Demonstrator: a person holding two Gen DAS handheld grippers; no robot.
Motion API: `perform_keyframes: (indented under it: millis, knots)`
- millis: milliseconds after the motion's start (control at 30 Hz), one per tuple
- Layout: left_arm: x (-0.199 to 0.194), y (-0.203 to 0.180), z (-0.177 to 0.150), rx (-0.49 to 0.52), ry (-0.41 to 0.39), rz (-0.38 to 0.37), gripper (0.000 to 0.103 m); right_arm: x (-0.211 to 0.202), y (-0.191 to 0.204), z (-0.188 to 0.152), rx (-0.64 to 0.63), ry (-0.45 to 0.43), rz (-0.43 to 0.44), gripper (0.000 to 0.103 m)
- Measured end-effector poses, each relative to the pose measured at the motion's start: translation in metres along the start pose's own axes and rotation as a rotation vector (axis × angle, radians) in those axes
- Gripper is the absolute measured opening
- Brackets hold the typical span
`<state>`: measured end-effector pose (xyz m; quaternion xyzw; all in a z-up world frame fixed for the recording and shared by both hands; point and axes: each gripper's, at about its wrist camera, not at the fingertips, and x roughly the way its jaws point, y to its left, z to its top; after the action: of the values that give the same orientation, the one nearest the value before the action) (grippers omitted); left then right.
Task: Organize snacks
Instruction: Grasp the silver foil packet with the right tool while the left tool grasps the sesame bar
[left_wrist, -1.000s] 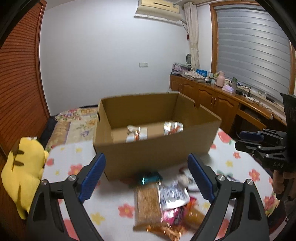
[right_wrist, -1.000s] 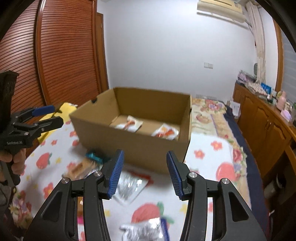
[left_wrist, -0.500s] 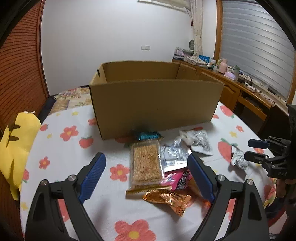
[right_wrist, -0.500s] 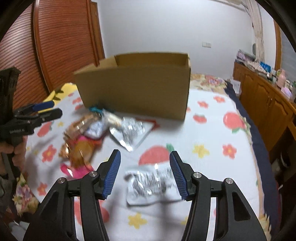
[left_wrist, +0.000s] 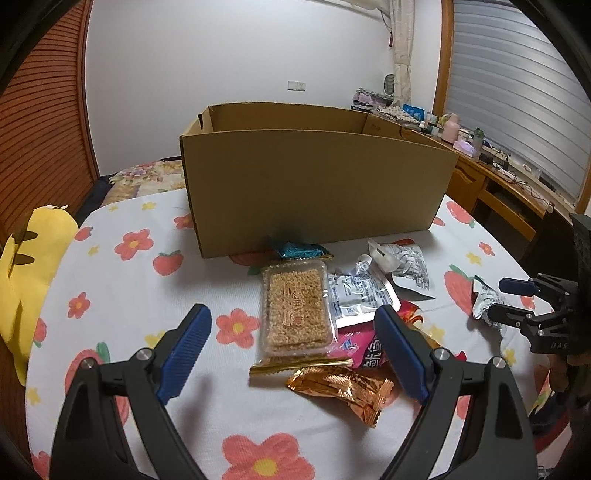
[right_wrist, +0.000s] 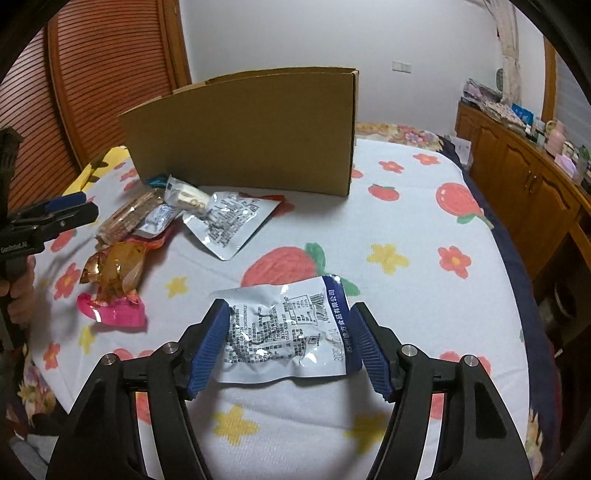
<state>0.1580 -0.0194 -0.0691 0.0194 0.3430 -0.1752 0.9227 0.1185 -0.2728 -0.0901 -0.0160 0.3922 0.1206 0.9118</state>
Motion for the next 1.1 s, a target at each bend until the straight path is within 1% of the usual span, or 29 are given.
perform_keyframes:
  millis: [67, 300, 400, 500, 800, 867, 933, 1000, 1033, 1100]
  knots:
    - [0.001, 0.000, -0.001, -0.002, 0.003, -0.002, 0.090, 0.002, -0.002, 0.000, 0.001, 0.008, -0.001, 0.073]
    - [0.005, 0.001, -0.001, -0.006, 0.010, 0.001, 0.090, 0.006, -0.008, -0.002, 0.041, 0.024, 0.029, 0.076]
    - [0.008, 0.002, 0.000, -0.012, 0.015, 0.003, 0.090, 0.008, -0.011, -0.005, 0.071, 0.024, 0.052, 0.076]
    - [0.009, 0.003, 0.001, -0.016, 0.019, 0.005, 0.090, 0.007, -0.011, -0.006, 0.078, 0.017, 0.057, 0.075]
    - [0.014, 0.004, 0.003, -0.013, 0.025, 0.004, 0.090, 0.005, 0.002, -0.009, 0.026, 0.005, 0.053, 0.066]
    - [0.017, 0.005, 0.005, -0.019, 0.036, -0.005, 0.090, 0.004, 0.004, -0.009, 0.027, 0.000, 0.055, 0.060]
    - [0.022, 0.007, 0.007, -0.027, 0.054, -0.022, 0.090, 0.003, 0.006, -0.010, 0.031, -0.004, 0.066, 0.059]
    - [0.026, 0.008, 0.009, -0.030, 0.067, -0.031, 0.088, 0.003, 0.010, -0.011, 0.017, -0.009, 0.071, 0.057]
    - [0.030, 0.010, 0.012, -0.034, 0.076, -0.037, 0.087, 0.002, 0.013, -0.011, 0.009, -0.012, 0.069, 0.055]
    - [0.034, 0.011, 0.015, -0.046, 0.089, -0.046, 0.080, 0.001, 0.016, -0.012, -0.001, -0.014, 0.069, 0.054]
